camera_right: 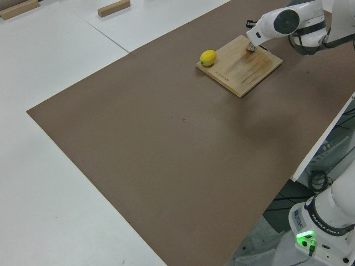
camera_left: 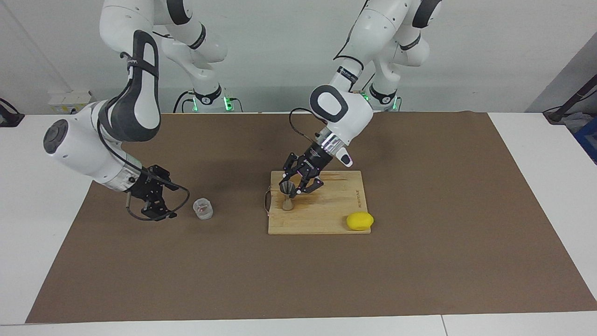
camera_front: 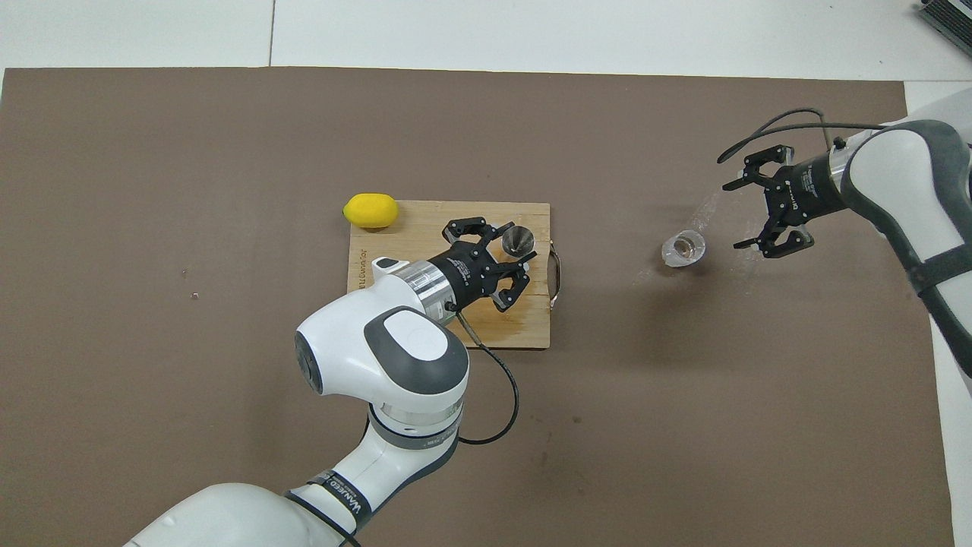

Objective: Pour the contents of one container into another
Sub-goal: 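Lower the metal cup onto the board while the right gripper reaches the glass, then open the left gripper while the right gripper grasps the glass cup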

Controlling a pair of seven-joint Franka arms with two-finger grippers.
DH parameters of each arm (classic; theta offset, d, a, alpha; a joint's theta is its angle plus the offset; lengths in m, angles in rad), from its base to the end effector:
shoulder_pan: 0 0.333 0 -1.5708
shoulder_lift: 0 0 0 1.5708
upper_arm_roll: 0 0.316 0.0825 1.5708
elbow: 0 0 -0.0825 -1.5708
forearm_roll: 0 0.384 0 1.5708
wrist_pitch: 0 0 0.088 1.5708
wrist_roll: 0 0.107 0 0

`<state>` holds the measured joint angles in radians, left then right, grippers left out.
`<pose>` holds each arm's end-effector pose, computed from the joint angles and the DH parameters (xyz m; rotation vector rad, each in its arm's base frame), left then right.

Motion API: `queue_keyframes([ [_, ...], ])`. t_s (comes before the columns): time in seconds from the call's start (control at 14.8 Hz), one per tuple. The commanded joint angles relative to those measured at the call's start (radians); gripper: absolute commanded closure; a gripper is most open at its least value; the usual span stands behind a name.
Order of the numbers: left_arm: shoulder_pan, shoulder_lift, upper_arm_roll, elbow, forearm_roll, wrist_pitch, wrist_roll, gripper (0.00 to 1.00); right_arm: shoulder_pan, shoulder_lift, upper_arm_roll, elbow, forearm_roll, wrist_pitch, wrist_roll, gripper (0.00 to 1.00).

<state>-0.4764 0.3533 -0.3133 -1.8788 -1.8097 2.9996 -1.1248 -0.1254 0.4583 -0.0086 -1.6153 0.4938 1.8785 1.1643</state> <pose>0.4968 -0.3830 0.3464 1.0545 1.9474 -0.5859 0.6589 -0.0521 0.3529 -2.0458 1.8996 0.5520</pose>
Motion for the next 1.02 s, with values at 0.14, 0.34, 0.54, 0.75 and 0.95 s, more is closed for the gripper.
queue_keyframes([
  [0.14, -0.019, 0.01, 0.01, 0.015, -0.025, 0.028, -0.003, 1.0, -0.03, 0.037, 0.009, -0.047, 0.091, 0.01, -0.086, 0.02],
  [0.34, -0.019, 0.01, 0.008, 0.012, -0.068, 0.054, -0.006, 0.4, -0.028, 0.033, 0.007, -0.107, 0.149, 0.039, -0.159, 0.02],
  [0.54, -0.019, 0.01, 0.01, 0.012, -0.089, 0.064, -0.006, 0.0, -0.025, 0.016, 0.009, -0.172, 0.187, 0.08, -0.201, 0.01],
  [0.75, -0.024, -0.008, 0.003, 0.014, -0.089, 0.071, -0.007, 0.0, -0.033, 0.005, 0.009, -0.232, 0.245, 0.117, -0.285, 0.01],
  [0.95, -0.033, -0.043, -0.027, 0.015, -0.095, 0.13, -0.018, 0.0, -0.025, 0.01, 0.009, -0.232, 0.264, 0.116, -0.311, 0.01],
])
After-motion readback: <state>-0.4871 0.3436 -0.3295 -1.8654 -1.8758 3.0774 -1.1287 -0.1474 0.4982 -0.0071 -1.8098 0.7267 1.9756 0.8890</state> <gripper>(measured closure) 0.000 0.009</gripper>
